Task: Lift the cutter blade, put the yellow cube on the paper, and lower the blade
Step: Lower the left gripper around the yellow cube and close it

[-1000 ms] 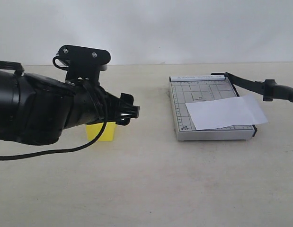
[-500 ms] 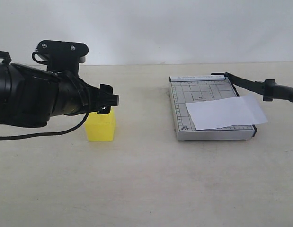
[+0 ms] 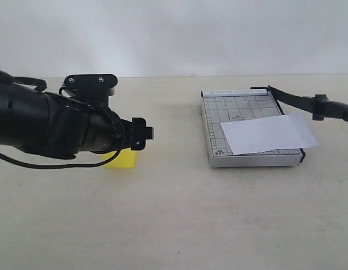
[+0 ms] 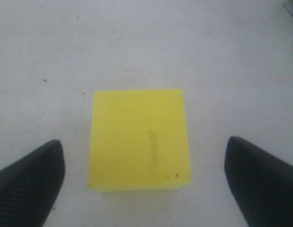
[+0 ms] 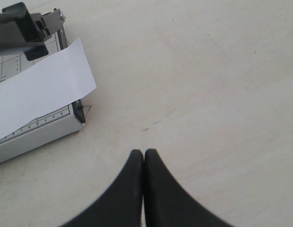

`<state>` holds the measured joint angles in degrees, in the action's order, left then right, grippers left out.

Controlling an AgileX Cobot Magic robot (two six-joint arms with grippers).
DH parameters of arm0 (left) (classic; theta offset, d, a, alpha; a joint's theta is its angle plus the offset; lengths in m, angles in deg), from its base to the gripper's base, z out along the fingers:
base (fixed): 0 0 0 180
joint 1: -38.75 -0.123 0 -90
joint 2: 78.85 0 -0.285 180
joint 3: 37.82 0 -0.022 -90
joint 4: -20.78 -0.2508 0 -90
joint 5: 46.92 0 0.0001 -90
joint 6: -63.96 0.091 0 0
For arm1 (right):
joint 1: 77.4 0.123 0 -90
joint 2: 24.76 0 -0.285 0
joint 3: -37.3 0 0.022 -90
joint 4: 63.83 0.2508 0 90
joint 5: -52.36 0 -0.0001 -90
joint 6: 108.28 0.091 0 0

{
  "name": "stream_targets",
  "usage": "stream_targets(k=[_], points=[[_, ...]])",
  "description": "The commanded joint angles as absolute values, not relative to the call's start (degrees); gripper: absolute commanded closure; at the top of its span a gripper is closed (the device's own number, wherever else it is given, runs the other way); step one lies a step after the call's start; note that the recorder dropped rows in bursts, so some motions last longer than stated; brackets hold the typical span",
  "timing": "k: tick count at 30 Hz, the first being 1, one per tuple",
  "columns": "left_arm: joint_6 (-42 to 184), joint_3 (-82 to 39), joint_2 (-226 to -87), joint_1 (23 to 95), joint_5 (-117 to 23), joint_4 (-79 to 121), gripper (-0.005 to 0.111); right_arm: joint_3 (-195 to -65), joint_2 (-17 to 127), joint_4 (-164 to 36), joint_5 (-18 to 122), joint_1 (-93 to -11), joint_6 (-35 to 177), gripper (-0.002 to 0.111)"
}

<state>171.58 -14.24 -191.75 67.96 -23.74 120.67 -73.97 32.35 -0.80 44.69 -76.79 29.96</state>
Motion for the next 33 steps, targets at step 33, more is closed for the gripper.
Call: stream_targets(k=[33], points=[[177.91, -17.97, -197.09, 67.86, -18.93, 120.73, 0.020, -73.66, 32.30, -1.18, 44.39, -76.82, 29.84, 0.109]])
